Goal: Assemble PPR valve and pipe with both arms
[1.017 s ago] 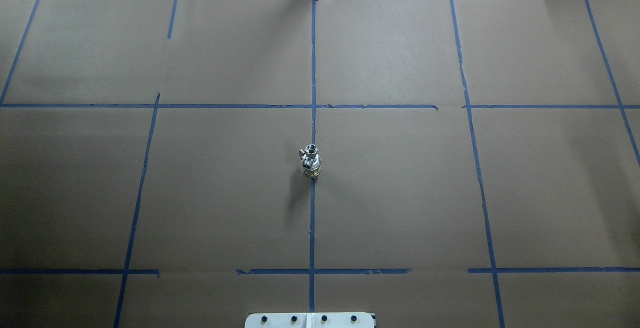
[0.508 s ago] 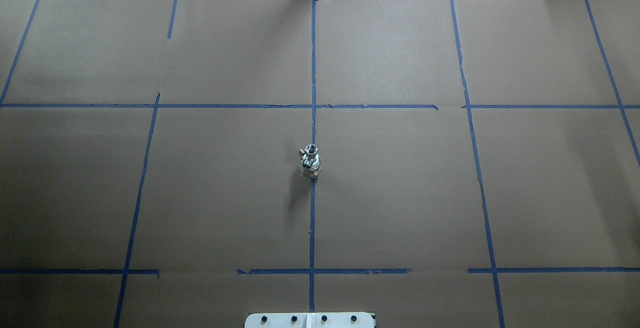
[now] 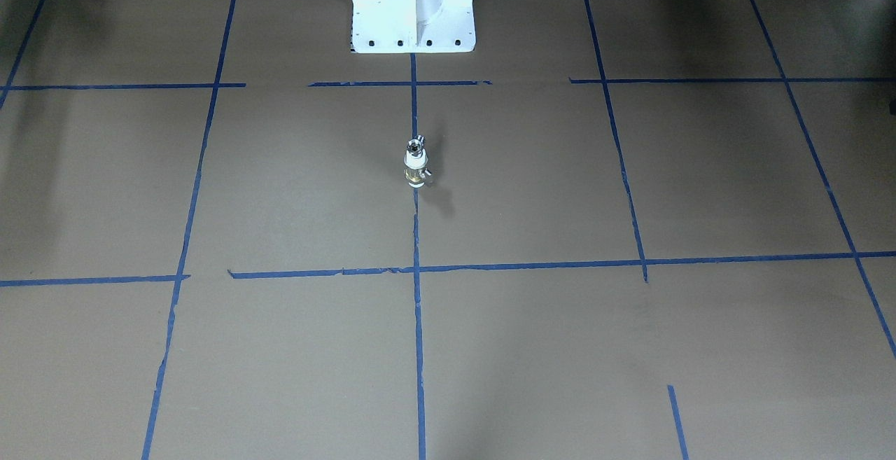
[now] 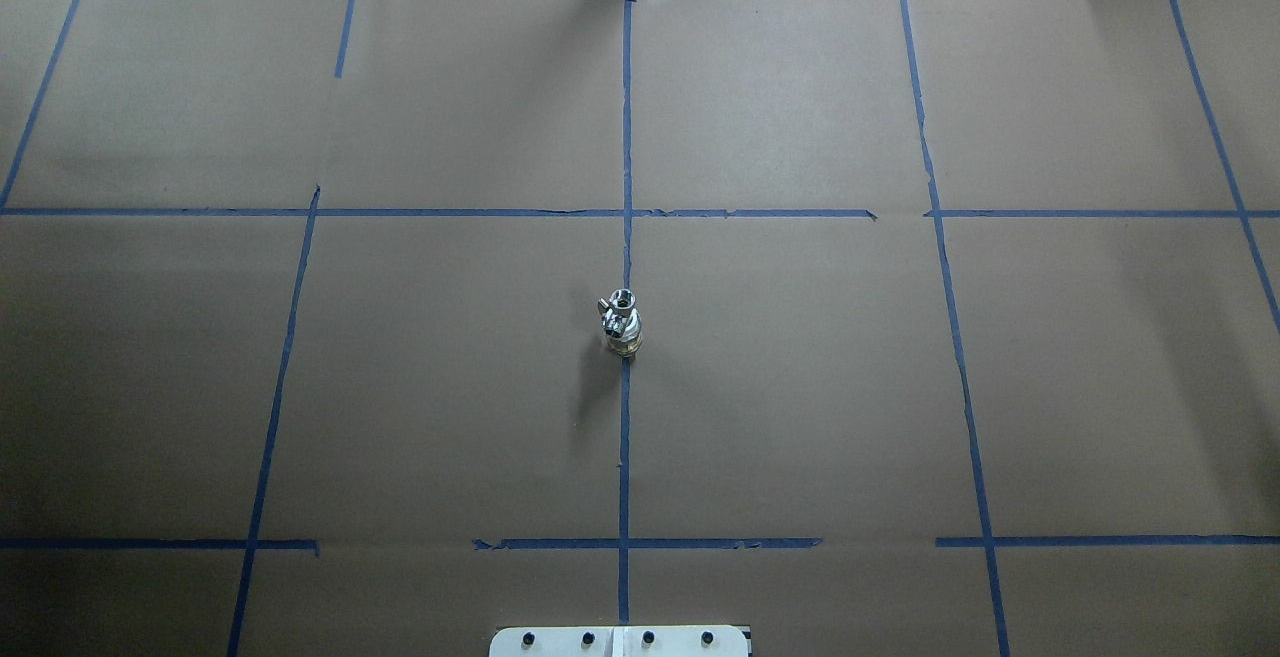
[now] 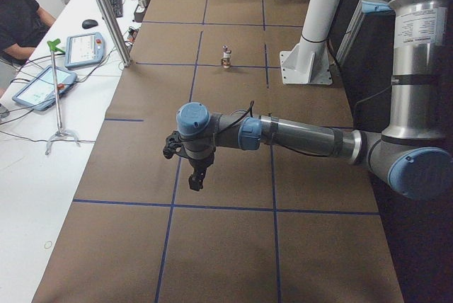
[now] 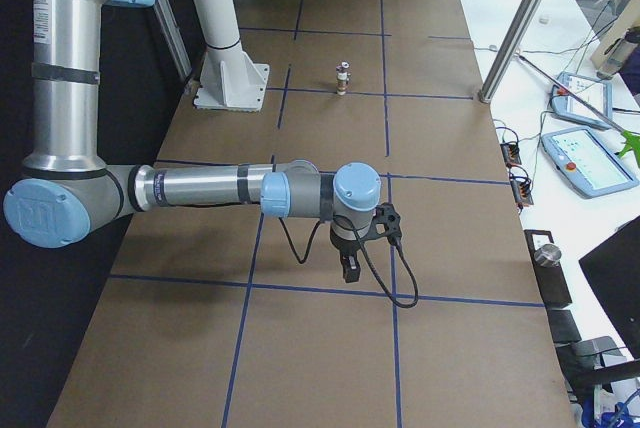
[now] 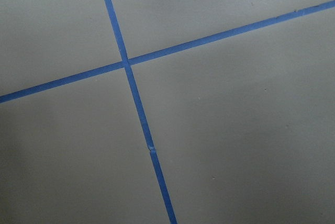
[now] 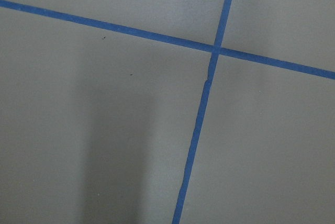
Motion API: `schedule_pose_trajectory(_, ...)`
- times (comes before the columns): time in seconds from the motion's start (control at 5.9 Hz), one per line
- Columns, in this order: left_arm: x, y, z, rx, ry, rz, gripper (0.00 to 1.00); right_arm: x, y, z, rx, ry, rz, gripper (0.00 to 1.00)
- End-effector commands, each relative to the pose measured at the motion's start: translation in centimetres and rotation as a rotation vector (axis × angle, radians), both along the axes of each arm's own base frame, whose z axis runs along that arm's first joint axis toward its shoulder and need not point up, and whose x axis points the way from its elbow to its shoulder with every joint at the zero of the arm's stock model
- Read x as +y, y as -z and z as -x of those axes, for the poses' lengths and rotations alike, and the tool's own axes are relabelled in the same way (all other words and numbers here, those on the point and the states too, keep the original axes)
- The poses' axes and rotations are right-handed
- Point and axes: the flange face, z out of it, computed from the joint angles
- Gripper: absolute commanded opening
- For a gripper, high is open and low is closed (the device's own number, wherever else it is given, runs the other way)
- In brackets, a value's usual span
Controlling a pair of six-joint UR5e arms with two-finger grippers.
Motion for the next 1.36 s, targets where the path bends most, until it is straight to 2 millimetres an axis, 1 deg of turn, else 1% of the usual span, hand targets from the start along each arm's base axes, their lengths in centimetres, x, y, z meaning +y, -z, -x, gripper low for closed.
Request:
schedule_pose_trajectory(0.0, 2.2, -2.6, 1.6, 0.001, 0.044, 0.070, 1.00, -0.1, 0.1, 0.0, -0.015, -0.010, 0.013, 1.00)
schedule_pose_trajectory(0.17, 3.2, -2.8, 2.0, -0.005, 0.141, 0.160, 1.00, -0.1, -0.5, -0.3, -0.013, -0.017, 0.022, 1.00)
schedule_pose_trajectory(0.34, 4.0, -3.9, 2.0, -0.005, 0.152, 0.192, 1.00, -0.1, -0.4, -0.4, -0.013, -0.018, 0.020, 1.00)
schedule_pose_trajectory(0.51, 4.5, -3.7, 1.9, -0.005, 0.149, 0.189, 1.00, 0.0, -0.5, -0.3, -0.013, -0.018, 0.021, 1.00)
schedule_pose_trajectory(0.68, 4.1, -2.6, 1.7, -0.003, 0.148, 0.170, 1.00, 0.0, -0.4, -0.3, -0.015, -0.018, 0.017, 1.00)
schedule_pose_trajectory(0.85, 4.3, -2.4, 1.8, -0.009, 0.147, 0.166, 1.00, 0.1, -0.4, -0.4, -0.016, -0.019, 0.015, 1.00)
schedule_pose_trajectory(1.02, 3.9, -1.9, 1.7, -0.008, 0.145, 0.152, 1.00, 0.1, -0.6, -0.4, -0.009, -0.019, 0.016, 1.00)
schedule_pose_trajectory(1.19, 3.9, -1.8, 1.7, -0.002, 0.145, 0.152, 1.00, 0.8, -1.3, -0.3, -0.011, -0.018, 0.032, 1.00)
